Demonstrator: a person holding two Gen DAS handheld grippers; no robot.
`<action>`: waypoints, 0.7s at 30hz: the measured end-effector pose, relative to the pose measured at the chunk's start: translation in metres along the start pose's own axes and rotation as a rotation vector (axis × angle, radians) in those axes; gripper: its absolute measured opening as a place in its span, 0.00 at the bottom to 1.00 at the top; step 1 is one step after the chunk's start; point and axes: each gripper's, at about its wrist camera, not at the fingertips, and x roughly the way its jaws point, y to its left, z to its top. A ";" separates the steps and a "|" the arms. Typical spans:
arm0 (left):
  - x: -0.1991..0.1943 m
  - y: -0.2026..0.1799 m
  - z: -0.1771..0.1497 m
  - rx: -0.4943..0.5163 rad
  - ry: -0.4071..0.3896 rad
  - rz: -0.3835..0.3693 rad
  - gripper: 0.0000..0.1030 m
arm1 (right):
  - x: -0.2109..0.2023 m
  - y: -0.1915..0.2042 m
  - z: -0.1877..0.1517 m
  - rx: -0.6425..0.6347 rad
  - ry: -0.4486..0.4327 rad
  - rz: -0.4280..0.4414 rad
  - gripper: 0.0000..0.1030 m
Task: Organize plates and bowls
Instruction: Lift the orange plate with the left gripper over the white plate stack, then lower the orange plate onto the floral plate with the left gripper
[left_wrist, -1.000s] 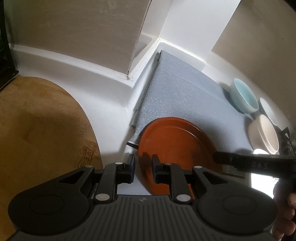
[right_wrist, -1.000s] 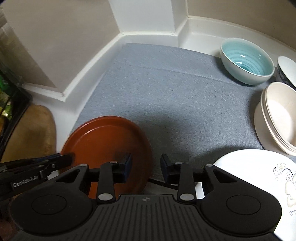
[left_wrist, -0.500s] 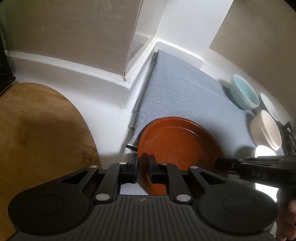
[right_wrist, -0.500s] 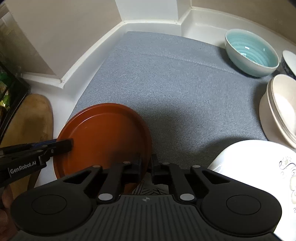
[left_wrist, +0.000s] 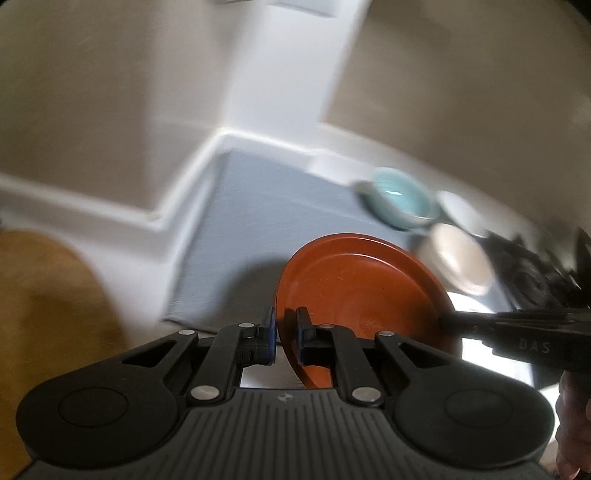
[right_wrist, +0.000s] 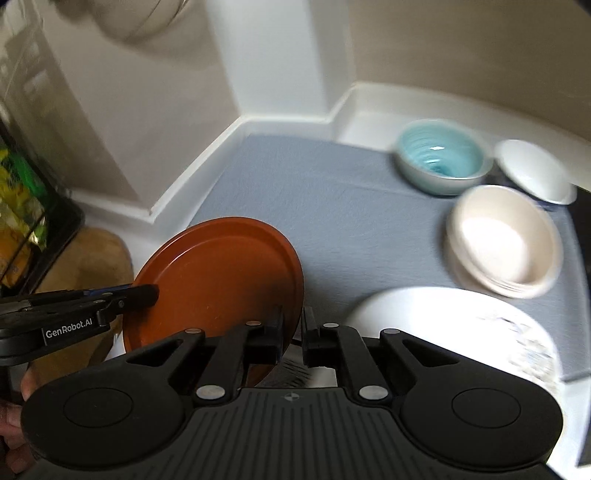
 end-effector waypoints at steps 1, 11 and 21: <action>0.000 -0.012 0.000 0.027 -0.002 -0.021 0.10 | -0.010 -0.008 -0.004 0.016 -0.015 -0.014 0.10; 0.029 -0.104 -0.017 0.248 0.054 -0.178 0.10 | -0.058 -0.089 -0.065 0.256 -0.051 -0.181 0.10; 0.061 -0.118 -0.031 0.289 0.128 -0.180 0.10 | -0.051 -0.111 -0.087 0.293 -0.029 -0.235 0.10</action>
